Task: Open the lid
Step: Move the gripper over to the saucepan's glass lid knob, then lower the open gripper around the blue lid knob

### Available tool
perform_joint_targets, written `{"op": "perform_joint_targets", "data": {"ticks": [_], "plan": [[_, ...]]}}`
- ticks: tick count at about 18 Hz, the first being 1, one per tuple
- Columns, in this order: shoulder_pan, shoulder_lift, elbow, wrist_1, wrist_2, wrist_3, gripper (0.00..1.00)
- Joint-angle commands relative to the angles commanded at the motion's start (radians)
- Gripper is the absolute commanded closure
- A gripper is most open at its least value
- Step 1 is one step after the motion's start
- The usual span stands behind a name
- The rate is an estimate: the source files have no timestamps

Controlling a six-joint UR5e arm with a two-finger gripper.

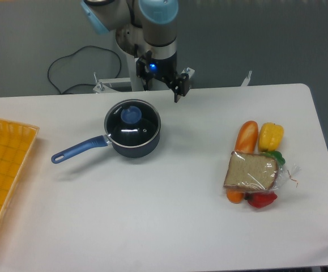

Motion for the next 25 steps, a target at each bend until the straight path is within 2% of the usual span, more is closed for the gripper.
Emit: {"op": "perform_joint_targets", "data": {"ticks": [7, 13, 19, 25], "plan": [[-0.097, -0.041, -0.002, 0.006, 0.037, -0.087, 0.01], [-0.166, -0.048, -0.011, 0.032, 0.038, -0.153, 0.01], [-0.173, -0.060, -0.066, 0.141, 0.031, -0.154, 0.01], [-0.173, -0.084, -0.063, 0.147, 0.029, -0.149, 0.01]]}}
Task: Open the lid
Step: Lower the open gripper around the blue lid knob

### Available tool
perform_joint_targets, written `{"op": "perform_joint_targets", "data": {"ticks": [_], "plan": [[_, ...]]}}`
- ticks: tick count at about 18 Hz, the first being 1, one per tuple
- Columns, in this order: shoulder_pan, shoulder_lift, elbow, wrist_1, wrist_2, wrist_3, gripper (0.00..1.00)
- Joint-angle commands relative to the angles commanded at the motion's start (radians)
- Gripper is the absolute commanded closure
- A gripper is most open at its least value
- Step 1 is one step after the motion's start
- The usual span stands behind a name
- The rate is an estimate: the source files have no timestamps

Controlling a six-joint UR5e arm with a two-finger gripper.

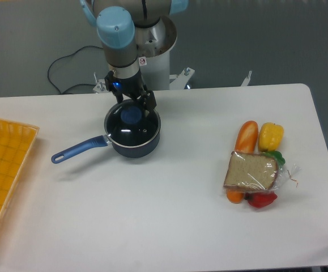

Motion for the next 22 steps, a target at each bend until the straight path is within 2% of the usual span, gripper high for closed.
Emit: {"op": "perform_joint_targets", "data": {"ticks": [12, 22], "plan": [[0.000, -0.035, 0.003, 0.021, -0.005, -0.006, 0.01], [-0.003, -0.041, -0.003, 0.034, -0.014, -0.035, 0.01]]}}
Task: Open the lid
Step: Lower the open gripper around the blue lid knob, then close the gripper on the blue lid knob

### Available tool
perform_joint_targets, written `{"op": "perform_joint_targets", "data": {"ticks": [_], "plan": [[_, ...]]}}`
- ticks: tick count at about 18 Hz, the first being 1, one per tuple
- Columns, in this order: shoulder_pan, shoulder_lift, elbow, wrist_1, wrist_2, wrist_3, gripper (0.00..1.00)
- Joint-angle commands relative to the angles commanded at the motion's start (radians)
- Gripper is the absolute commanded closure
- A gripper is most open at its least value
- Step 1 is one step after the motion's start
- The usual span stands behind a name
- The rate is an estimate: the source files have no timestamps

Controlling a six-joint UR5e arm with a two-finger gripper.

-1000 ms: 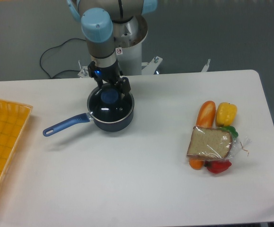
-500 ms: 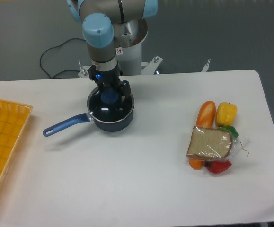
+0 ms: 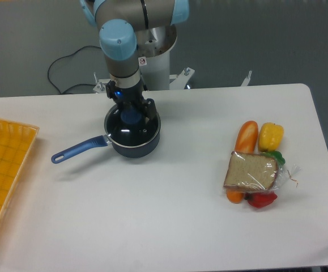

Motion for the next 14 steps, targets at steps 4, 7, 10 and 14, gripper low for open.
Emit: {"op": "perform_joint_targets", "data": {"ticks": [4, 7, 10, 14], "plan": [[-0.012, 0.000, 0.000, 0.002, -0.002, -0.008, 0.01], [-0.015, -0.008, 0.000, 0.003, -0.002, -0.015, 0.01], [-0.017, -0.009, 0.000, 0.005, -0.002, -0.017, 0.01], [-0.017, -0.012, 0.002, 0.005, -0.002, -0.017, 0.01]]}}
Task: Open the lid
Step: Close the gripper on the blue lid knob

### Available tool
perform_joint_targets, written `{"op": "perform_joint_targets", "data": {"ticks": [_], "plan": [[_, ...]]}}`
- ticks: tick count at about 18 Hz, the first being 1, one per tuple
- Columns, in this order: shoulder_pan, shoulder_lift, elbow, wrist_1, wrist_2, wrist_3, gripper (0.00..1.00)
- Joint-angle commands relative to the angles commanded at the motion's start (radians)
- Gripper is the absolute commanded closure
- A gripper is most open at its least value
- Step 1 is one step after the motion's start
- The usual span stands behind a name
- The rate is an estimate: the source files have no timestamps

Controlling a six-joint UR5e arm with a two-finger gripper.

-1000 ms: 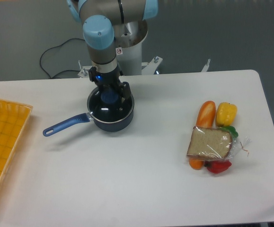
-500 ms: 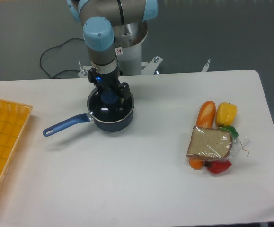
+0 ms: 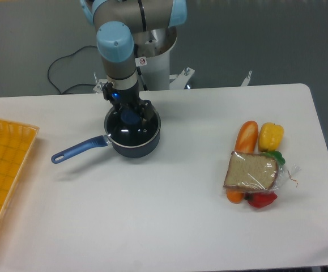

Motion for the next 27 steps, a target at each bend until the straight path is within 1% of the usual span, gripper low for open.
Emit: {"op": "perform_joint_targets", "data": {"ticks": [11, 17, 20, 27], "plan": [[0.000, 0.000, -0.009, -0.002, 0.002, 0.002, 0.02], [0.000, -0.008, -0.015, -0.002, 0.002, 0.003, 0.03], [0.000, -0.009, -0.015, -0.002, 0.002, 0.003, 0.11], [-0.002, -0.009, -0.015, -0.003, 0.002, 0.003, 0.25]]}}
